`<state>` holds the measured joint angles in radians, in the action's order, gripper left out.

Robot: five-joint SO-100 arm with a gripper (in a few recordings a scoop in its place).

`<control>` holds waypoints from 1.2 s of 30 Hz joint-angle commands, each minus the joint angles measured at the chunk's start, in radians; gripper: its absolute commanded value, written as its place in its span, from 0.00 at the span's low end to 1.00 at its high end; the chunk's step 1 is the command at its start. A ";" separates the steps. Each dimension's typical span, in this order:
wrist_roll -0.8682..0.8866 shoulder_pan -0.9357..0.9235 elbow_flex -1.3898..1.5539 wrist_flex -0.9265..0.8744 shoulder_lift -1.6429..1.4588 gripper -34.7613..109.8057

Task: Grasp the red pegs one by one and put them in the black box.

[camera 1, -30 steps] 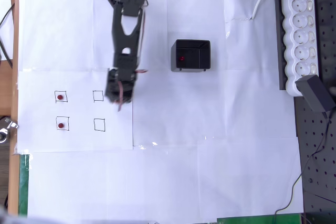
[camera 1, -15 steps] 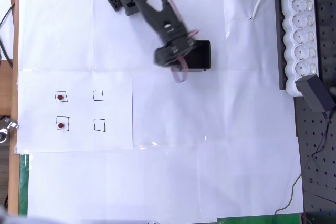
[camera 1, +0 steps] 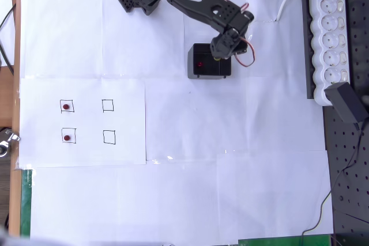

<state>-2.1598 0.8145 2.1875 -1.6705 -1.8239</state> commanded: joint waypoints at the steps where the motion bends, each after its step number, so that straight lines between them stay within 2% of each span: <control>1: 0.015 -0.025 -0.011 0.029 -0.018 0.24; 5: 0.074 -0.035 -0.044 -0.005 -0.054 0.26; 10: 0.078 -0.051 -0.038 -0.043 -0.041 0.34; 15: 0.078 -0.048 0.063 -0.121 0.008 0.36; 20: 0.097 -0.109 0.175 -0.130 0.175 0.36; 22: 0.149 -0.167 0.110 -0.081 0.298 0.35; 27: 0.420 -0.526 -0.572 0.360 0.649 0.35; 30: 0.684 -0.815 -1.040 0.739 0.732 0.35; 33: 0.825 -1.035 -1.232 0.997 0.690 0.35; 36: 0.819 -1.193 -1.312 1.221 0.611 0.32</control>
<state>-1.3606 -0.2132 0.9189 -0.6888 -1.1888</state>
